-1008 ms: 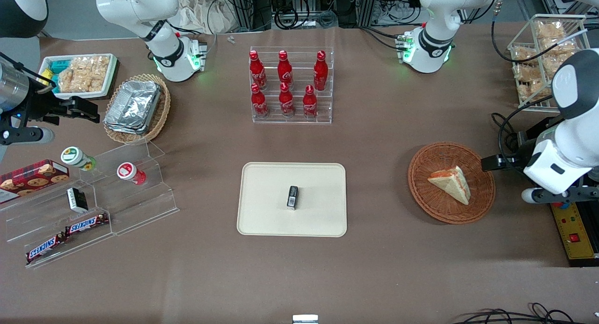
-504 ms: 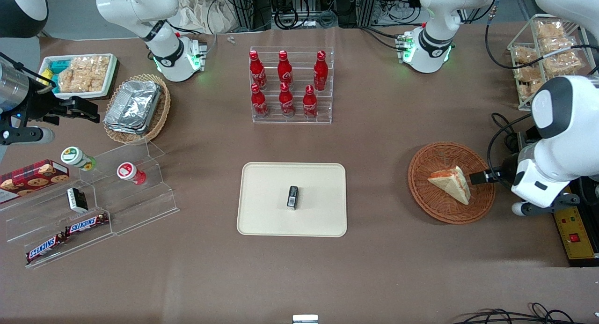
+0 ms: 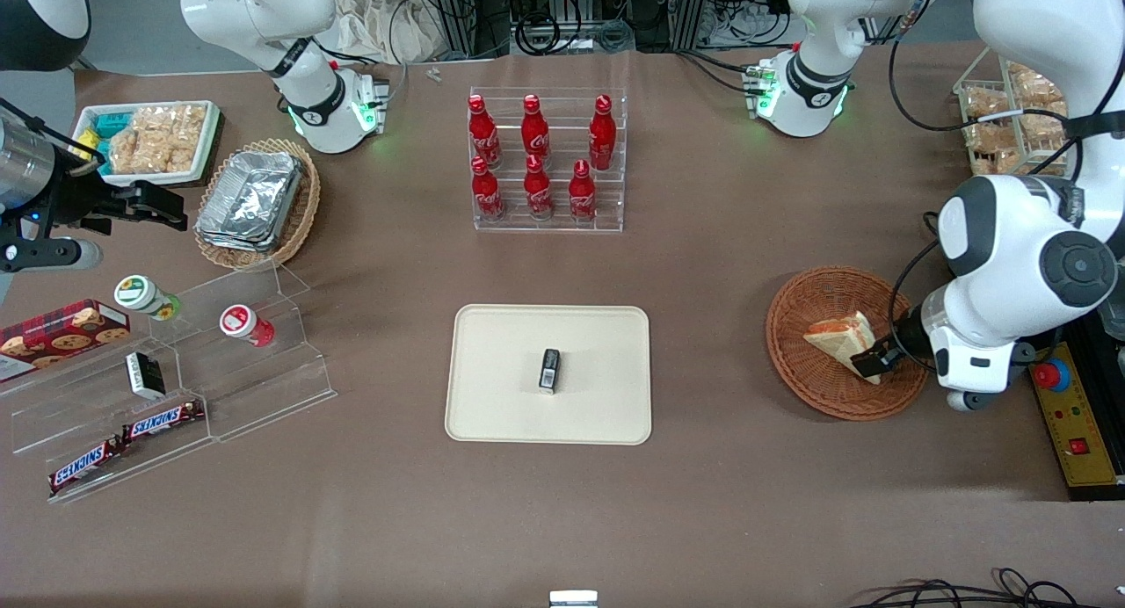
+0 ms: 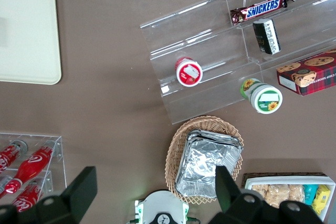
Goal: Place sandwich from basket to tray
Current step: 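Lower the open left gripper over the wrapped sandwich in the basket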
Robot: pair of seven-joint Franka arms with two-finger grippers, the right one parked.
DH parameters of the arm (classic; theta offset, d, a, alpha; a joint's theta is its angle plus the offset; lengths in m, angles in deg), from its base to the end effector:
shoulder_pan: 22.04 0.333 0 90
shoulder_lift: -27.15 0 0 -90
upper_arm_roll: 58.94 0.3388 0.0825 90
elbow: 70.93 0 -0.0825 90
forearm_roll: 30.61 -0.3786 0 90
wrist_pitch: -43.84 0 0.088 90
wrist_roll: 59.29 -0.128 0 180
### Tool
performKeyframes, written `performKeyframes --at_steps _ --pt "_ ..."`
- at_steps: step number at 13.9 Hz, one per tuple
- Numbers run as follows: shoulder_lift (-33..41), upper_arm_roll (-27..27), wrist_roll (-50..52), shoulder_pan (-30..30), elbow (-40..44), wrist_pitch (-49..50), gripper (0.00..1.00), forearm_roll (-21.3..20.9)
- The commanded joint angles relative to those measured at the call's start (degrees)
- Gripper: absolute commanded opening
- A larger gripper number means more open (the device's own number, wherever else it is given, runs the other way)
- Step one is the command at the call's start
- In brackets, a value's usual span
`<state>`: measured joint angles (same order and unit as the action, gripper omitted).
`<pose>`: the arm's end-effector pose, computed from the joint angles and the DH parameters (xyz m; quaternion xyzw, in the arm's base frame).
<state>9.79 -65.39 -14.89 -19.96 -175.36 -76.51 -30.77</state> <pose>0.6283 -0.0433 0.3734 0.9389 0.3437 -0.0170 0.0094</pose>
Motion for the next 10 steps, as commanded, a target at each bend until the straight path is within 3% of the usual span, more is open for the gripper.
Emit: performKeyframes --at_steps 1,10 --pt "0.93 -0.05 8.03 -0.24 -2.87 -2.44 1.00 -0.45" --pt "0.31 0.13 10.00 0.46 -10.42 -8.75 1.00 -4.58"
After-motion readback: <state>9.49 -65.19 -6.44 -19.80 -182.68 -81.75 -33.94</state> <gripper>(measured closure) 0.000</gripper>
